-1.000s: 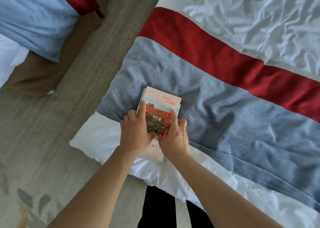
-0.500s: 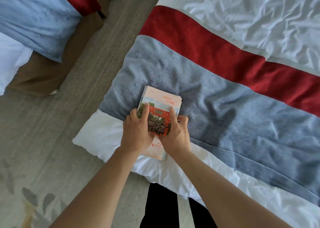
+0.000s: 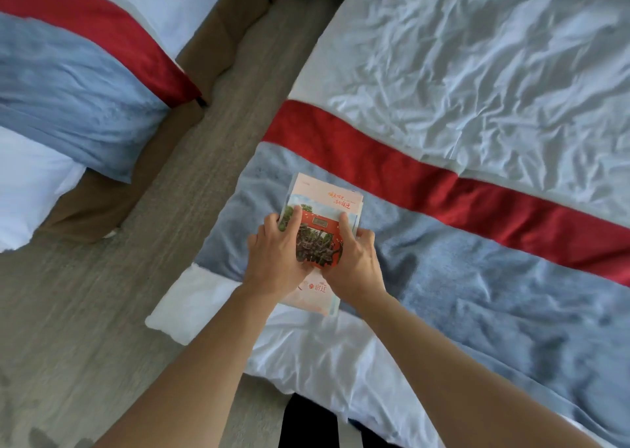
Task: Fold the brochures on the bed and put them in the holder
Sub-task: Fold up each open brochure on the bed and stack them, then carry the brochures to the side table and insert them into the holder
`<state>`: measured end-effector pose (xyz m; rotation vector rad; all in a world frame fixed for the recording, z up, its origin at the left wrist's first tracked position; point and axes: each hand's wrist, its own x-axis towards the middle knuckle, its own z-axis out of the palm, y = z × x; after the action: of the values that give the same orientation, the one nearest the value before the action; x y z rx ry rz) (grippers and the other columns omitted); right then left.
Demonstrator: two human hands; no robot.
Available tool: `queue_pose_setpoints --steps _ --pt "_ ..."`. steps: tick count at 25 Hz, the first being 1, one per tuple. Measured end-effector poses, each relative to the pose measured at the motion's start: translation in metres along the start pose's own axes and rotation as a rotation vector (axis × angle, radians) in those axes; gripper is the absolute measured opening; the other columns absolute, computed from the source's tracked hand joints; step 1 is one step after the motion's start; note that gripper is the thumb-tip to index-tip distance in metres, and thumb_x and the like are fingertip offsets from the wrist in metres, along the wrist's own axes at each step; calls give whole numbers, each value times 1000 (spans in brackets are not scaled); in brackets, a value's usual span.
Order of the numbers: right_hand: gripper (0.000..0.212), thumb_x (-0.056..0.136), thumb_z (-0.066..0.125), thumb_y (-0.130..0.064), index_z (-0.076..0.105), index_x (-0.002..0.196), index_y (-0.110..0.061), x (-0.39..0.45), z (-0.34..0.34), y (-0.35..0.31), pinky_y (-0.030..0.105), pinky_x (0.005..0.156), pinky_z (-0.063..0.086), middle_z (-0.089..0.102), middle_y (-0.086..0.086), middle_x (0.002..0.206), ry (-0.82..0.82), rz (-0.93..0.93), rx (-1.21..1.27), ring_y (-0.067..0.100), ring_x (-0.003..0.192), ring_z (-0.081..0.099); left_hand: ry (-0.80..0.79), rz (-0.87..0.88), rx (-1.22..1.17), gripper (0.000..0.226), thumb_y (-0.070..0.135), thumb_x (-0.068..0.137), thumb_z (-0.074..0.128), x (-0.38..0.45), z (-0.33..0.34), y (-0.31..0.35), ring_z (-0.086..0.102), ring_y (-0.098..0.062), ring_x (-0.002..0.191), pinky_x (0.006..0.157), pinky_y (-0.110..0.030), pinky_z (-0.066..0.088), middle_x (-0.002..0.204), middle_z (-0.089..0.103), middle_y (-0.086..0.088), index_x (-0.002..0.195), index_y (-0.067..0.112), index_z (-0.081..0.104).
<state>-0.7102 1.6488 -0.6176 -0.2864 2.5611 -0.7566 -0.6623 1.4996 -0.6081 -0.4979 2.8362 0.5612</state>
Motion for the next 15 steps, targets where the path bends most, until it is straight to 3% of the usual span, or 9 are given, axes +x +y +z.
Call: queue_pose_setpoints --steps 3,5,10,15 --pt "101 77 76 -17 16 158 -29 13 -63 -32 37 94 49 40 11 113 54 -57 7 33 103 53 83 30 -39 107 50 69 80 21 -57 32 48 -32 116 95 -49 41 130 41 -14 155 24 21" --pt "101 77 77 -19 18 158 -30 19 -111 -57 34 91 50 39 9 110 117 -95 12 33 100 54 140 52 -52 107 51 69 80 33 -102 53 46 -31 119 96 -49 39 133 40 -13 154 24 21" --pt "98 80 75 -28 15 158 -31 18 -217 -119 39 97 49 40 12 121 187 -197 -77 33 107 55 270 82 -102 104 58 67 77 40 -205 97 43 -29 124 99 -49 38 137 33 -9 151 29 24" --pt "98 80 76 -30 16 158 -31 9 -282 -176 39 92 51 39 12 123 297 -275 -100 34 107 56 375 123 -106 104 60 69 76 39 -288 121 41 -33 128 103 -53 36 142 28 -12 152 29 20"
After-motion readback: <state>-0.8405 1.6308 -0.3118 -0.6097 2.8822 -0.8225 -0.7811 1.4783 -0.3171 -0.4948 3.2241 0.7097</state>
